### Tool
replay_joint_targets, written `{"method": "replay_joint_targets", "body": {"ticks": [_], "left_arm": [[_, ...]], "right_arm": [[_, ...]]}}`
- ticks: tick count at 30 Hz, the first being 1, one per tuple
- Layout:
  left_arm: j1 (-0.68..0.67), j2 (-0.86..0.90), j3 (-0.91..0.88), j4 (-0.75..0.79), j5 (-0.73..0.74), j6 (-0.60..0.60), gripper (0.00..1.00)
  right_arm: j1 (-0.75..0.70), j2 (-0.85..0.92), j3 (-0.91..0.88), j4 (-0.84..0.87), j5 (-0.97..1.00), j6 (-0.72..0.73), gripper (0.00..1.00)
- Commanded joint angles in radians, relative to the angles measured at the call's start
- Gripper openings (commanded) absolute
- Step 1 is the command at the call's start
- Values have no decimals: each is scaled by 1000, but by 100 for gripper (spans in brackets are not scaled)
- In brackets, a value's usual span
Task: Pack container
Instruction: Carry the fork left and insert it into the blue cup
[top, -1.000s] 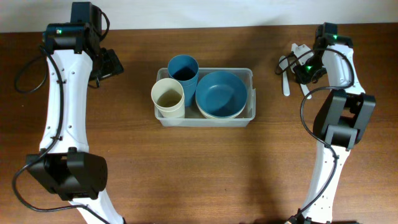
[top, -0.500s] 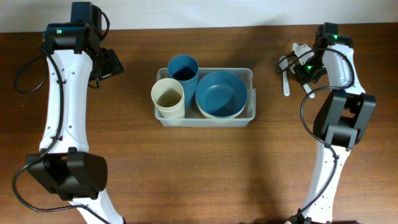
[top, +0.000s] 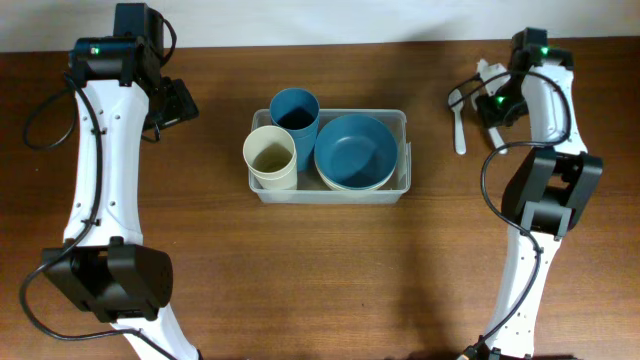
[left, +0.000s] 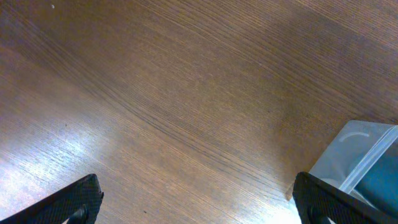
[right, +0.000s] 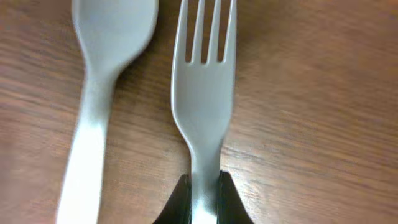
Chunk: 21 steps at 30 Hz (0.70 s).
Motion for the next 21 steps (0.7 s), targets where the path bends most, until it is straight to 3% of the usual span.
{"method": "replay_joint_targets", "body": {"ticks": [1, 11, 21], "left_arm": [[6, 8, -4, 2, -14, -11, 100], [6, 8, -4, 2, -14, -11, 100], [6, 8, -4, 2, -14, -11, 100]], "right_arm": [[12, -3, 188, -84, 0, 120, 4], [108, -3, 543, -388, -79, 311, 4], [307, -4, 579, -451, -195, 472, 4]]}}
